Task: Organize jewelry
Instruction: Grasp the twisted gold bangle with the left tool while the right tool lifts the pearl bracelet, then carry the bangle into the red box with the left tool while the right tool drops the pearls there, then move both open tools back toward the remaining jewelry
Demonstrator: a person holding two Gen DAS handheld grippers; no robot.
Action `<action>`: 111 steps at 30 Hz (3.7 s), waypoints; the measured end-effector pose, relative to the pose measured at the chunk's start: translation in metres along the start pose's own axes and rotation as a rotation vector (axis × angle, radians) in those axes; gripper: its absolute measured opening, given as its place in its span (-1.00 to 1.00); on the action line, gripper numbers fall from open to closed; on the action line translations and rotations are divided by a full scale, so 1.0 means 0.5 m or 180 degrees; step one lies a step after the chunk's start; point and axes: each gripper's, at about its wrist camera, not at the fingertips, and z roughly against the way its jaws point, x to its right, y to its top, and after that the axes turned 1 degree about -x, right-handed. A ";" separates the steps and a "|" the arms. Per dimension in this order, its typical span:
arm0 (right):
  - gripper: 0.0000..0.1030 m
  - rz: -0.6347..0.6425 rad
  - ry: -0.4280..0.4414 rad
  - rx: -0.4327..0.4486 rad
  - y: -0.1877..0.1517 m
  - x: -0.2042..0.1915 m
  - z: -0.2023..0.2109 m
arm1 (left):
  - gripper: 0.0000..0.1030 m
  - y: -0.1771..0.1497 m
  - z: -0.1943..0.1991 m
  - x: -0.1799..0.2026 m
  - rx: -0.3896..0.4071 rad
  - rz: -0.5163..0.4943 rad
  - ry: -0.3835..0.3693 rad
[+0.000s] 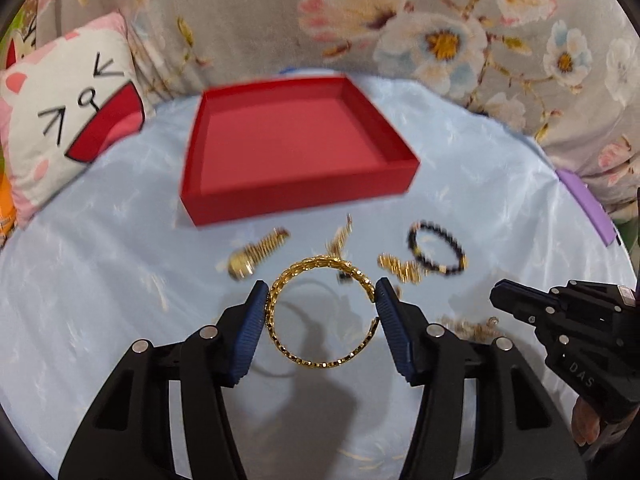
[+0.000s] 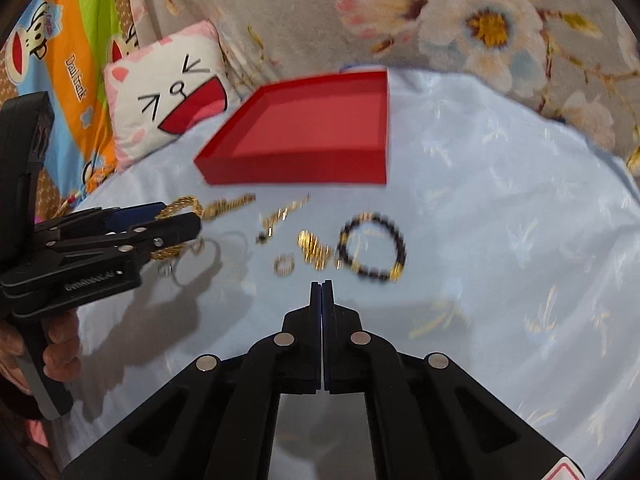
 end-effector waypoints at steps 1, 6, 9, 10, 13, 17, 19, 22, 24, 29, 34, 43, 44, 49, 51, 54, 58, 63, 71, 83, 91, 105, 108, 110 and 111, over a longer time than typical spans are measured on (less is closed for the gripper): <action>-1.00 0.0025 -0.0055 0.0028 0.013 -0.001 0.000 | 0.04 0.017 0.010 -0.009 0.0069 0.0009 0.0031; -0.99 0.0027 0.0027 -0.0034 0.019 0.003 -0.006 | 0.04 0.043 0.043 -0.048 0.0244 0.0087 0.0139; -0.67 0.0092 0.0111 -0.0209 -0.019 0.000 -0.019 | 0.04 0.027 0.045 -0.060 0.0222 0.0138 0.0119; -0.37 0.0108 0.0095 -0.0231 -0.032 -0.001 -0.021 | 0.04 0.019 0.044 -0.062 0.0208 0.0139 0.0113; -0.16 0.0161 0.0071 -0.0305 -0.062 -0.002 -0.031 | 0.04 -0.005 0.035 -0.058 0.0122 0.0128 0.0079; -0.17 0.0201 0.0021 -0.0408 -0.082 -0.003 -0.052 | 0.04 -0.030 0.025 -0.054 0.0016 0.0109 0.0018; -0.31 0.0243 -0.0039 -0.0450 -0.087 -0.003 -0.060 | 0.04 -0.039 0.021 -0.049 -0.0017 0.0091 0.0007; -0.55 0.0314 -0.0091 -0.0427 -0.088 -0.007 -0.060 | 0.04 -0.047 0.015 -0.040 -0.0059 0.0056 -0.0015; -0.60 0.0277 -0.0077 -0.0451 -0.087 -0.005 -0.059 | 0.04 -0.048 0.013 -0.039 -0.0067 0.0047 -0.0018; -0.67 0.0208 -0.0010 -0.0350 -0.072 -0.012 -0.034 | 0.04 -0.042 0.013 -0.037 -0.0041 0.0036 -0.0026; -0.67 0.0198 0.0019 -0.0027 0.004 -0.027 0.016 | 0.04 -0.004 0.023 -0.043 0.0069 0.0023 -0.0063; -0.67 0.0205 -0.0108 0.0435 0.252 -0.035 -0.017 | 0.04 0.184 -0.011 -0.082 0.0487 -0.0071 0.0085; -0.67 0.0189 -0.0115 0.0429 0.279 -0.032 -0.037 | 0.04 0.202 -0.023 -0.086 0.0524 -0.0078 0.0113; -0.67 -0.0024 -0.0180 0.0309 0.391 0.003 -0.165 | 0.04 0.296 -0.118 -0.106 0.0539 -0.0154 0.0236; -0.66 -0.0144 -0.0158 0.0218 0.423 0.025 -0.219 | 0.04 0.329 -0.168 -0.121 0.0480 -0.0086 0.0263; -0.66 -0.0266 -0.0170 0.0055 0.452 0.046 -0.293 | 0.04 0.361 -0.231 -0.143 0.0335 0.0008 0.0187; -0.66 -0.0283 -0.0260 -0.0137 0.465 0.053 -0.366 | 0.04 0.377 -0.296 -0.161 0.0202 0.0080 0.0241; -0.65 -0.0301 -0.0332 -0.0342 0.470 0.052 -0.428 | 0.04 0.388 -0.345 -0.165 0.0076 0.0062 0.0330; -0.50 -0.0357 -0.0378 -0.0249 0.468 0.056 -0.420 | 0.28 0.390 -0.377 -0.174 -0.0013 0.0078 0.0513; -0.33 -0.0196 -0.0340 0.0123 0.412 0.068 -0.224 | 0.45 0.338 -0.235 -0.174 0.0241 0.0084 0.0450; -0.25 -0.0078 -0.0375 0.0194 0.262 0.058 -0.106 | 0.45 0.222 -0.119 -0.124 0.0396 -0.0059 0.0536; 0.07 -0.0096 -0.0445 0.0083 0.051 0.032 -0.069 | 0.63 0.043 -0.055 -0.058 0.0319 0.0052 0.0567; 0.09 -0.0098 -0.0498 0.0025 0.017 0.043 -0.070 | 0.72 0.004 -0.053 -0.070 0.0288 0.0152 0.0538; 0.09 -0.0139 -0.0475 -0.0011 0.000 0.052 -0.075 | 0.72 -0.017 -0.051 -0.077 0.0294 0.0187 0.0555; 0.09 -0.0170 -0.0481 -0.0034 -0.007 0.056 -0.079 | 0.72 -0.027 -0.051 -0.080 0.0297 0.0199 0.0563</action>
